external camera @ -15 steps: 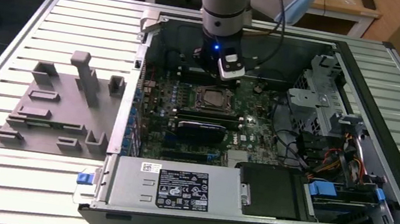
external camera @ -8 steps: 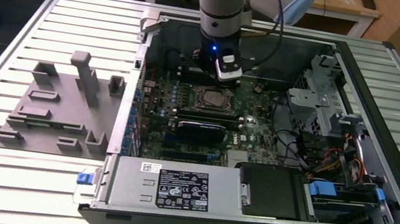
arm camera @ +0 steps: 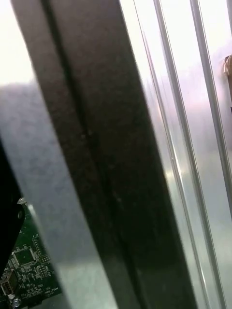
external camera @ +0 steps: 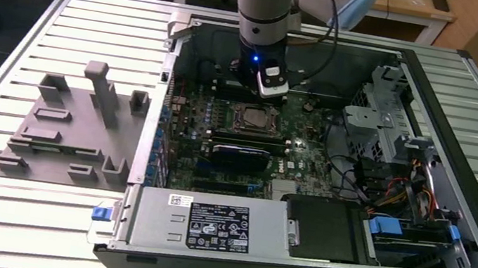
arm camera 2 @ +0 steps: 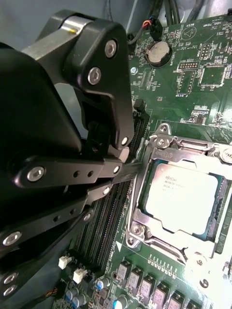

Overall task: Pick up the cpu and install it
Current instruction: 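Install the first cpu locking lever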

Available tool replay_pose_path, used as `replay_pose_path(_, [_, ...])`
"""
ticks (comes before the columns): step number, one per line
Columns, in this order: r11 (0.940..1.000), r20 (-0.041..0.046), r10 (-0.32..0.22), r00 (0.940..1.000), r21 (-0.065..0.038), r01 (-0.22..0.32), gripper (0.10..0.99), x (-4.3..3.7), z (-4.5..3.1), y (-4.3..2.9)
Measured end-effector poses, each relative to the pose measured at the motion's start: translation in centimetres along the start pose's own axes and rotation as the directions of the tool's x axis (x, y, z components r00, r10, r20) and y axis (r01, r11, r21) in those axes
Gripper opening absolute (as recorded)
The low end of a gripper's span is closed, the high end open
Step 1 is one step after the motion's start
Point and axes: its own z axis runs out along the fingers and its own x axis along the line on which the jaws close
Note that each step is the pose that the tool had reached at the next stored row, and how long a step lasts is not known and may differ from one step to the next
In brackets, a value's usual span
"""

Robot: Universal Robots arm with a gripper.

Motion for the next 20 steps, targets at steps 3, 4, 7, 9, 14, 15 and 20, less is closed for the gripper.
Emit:
replay_pose_path(3, [1.0, 0.0004, 0.0, 1.0, 0.001, 0.0, 0.106, 0.02, 0.15, -0.03])
replay_pose_path(4, [1.0, 0.0003, 0.0, 1.0, 0.001, 0.0, 0.106, 0.03, 0.19, -0.04])
replay_pose_path(7, [1.0, 0.0005, 0.0, 1.0, 0.002, 0.0, 0.106, 0.04, 0.3, -0.08])
replay_pose_path(9, [1.0, 0.0007, 0.001, 1.0, 0.001, -0.001, 0.106, 0.05, 0.4, -0.09])
replay_pose_path(14, [1.0, -0.002, 0.002, 1.0, -0.006, -0.002, 0.106, 0.05, 0.46, -0.12])
replay_pose_path(15, [1.0, -0.0018, 0.002, 1.0, -0.006, -0.002, 0.106, 0.05, 0.43, -0.11])
replay_pose_path(20, [1.0, -0.0017, 0.003, 1.0, -0.006, -0.003, 0.106, -0.11, -0.73, 0.09])
